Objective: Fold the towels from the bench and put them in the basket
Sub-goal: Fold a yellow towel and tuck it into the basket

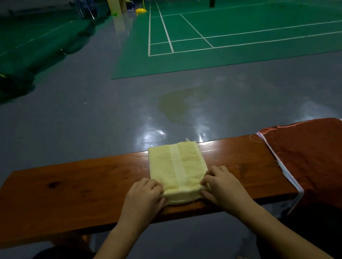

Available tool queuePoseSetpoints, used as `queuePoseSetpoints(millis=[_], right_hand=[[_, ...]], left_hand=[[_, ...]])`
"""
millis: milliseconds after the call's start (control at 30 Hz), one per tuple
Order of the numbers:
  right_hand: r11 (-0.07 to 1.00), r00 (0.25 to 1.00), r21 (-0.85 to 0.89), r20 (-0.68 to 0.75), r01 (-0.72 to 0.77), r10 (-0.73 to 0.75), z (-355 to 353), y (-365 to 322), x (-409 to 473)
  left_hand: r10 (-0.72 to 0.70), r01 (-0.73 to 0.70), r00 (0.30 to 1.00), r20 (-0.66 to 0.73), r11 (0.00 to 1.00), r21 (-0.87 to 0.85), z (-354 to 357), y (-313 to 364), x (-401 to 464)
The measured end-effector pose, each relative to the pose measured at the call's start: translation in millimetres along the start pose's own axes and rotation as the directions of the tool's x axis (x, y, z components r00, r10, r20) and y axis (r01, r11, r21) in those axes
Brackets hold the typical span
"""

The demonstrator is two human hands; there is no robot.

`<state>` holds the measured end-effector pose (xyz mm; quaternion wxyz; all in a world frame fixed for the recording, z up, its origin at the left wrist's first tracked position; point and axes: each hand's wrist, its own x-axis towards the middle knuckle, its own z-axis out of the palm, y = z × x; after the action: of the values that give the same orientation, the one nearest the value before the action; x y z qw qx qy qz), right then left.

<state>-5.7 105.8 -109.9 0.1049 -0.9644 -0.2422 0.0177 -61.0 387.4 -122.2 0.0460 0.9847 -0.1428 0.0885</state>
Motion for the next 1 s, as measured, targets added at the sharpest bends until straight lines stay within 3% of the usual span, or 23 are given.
queuePoseSetpoints(millis=[200, 333, 433, 833, 1000], right_hand=[[0.999, 1.0, 0.053, -0.008, 0.009, -0.008, 3, 0, 11], [0.957, 0.997, 0.286, -0.065, 0.057, -0.04, -4, 2, 7], [0.882, 0.997, 0.47, -0.073, 0.039, -0.005, -11, 0, -1], [0.706, 0.992, 0.701, 0.019, -0.102, 0.124, -28, 1, -10], [0.62, 0.97, 0.746, 0.168, -0.242, 0.176, -26, 4, -6]], left_hand=[[-0.068, 0.07, 0.998, 0.019, 0.983, -0.17, -9, -6, 6], [-0.176, 0.151, 0.984, 0.001, 0.837, -0.525, -26, -11, 4], [-0.222, 0.152, 0.975, -0.027, 0.748, -0.646, -37, -13, 1], [-0.261, 0.274, 0.949, 0.175, 0.419, -0.865, -59, -2, -3], [-0.253, 0.304, 0.943, 0.216, 0.389, -0.869, -65, 5, -2]])
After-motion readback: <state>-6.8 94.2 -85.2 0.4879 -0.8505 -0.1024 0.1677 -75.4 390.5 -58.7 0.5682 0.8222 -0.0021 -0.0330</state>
